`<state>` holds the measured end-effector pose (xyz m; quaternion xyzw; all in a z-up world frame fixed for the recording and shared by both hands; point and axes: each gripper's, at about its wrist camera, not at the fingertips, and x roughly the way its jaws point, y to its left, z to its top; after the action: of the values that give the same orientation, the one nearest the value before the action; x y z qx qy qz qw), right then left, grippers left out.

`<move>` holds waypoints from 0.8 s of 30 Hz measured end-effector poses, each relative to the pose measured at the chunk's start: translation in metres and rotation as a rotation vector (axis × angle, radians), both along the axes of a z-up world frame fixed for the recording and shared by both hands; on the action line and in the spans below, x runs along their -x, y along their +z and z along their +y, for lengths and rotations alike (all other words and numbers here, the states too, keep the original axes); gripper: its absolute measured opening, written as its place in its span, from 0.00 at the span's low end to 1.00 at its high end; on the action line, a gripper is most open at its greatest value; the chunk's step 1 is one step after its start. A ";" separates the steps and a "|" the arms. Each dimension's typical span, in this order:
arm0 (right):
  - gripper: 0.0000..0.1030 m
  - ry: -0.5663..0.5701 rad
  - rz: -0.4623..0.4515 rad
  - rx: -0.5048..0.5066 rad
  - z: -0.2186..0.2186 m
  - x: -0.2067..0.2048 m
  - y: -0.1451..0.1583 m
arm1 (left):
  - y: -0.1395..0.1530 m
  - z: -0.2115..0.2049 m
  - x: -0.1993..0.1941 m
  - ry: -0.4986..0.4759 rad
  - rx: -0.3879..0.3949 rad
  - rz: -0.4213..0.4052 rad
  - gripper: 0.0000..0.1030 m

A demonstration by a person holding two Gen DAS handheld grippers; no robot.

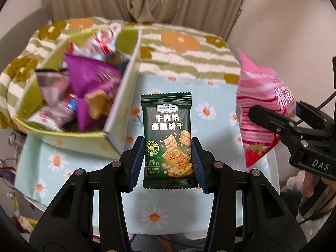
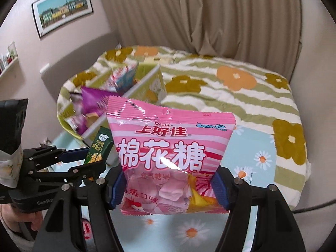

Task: Organize snacks
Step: 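Lift both packets and carry them over the box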

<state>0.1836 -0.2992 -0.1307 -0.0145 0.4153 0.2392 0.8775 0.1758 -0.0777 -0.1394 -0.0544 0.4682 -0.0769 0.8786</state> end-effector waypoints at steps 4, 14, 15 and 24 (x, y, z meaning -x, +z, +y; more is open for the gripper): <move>0.63 -0.030 -0.034 -0.004 0.016 0.017 0.028 | 0.029 0.023 0.007 -0.017 0.023 -0.041 0.39; 0.63 -0.131 -0.097 -0.098 0.080 0.022 0.088 | 0.092 0.106 -0.002 -0.032 0.042 -0.143 0.39; 0.63 -0.135 -0.101 -0.099 0.088 0.020 0.091 | 0.095 0.113 -0.005 -0.029 0.043 -0.150 0.39; 0.63 -0.177 -0.097 -0.125 0.159 -0.020 0.099 | 0.096 0.187 -0.075 -0.035 0.031 -0.127 0.39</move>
<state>0.2033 -0.1399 -0.0314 0.0655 0.3563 0.1851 0.9135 0.2511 0.1095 -0.0431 -0.0547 0.4111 -0.1025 0.9041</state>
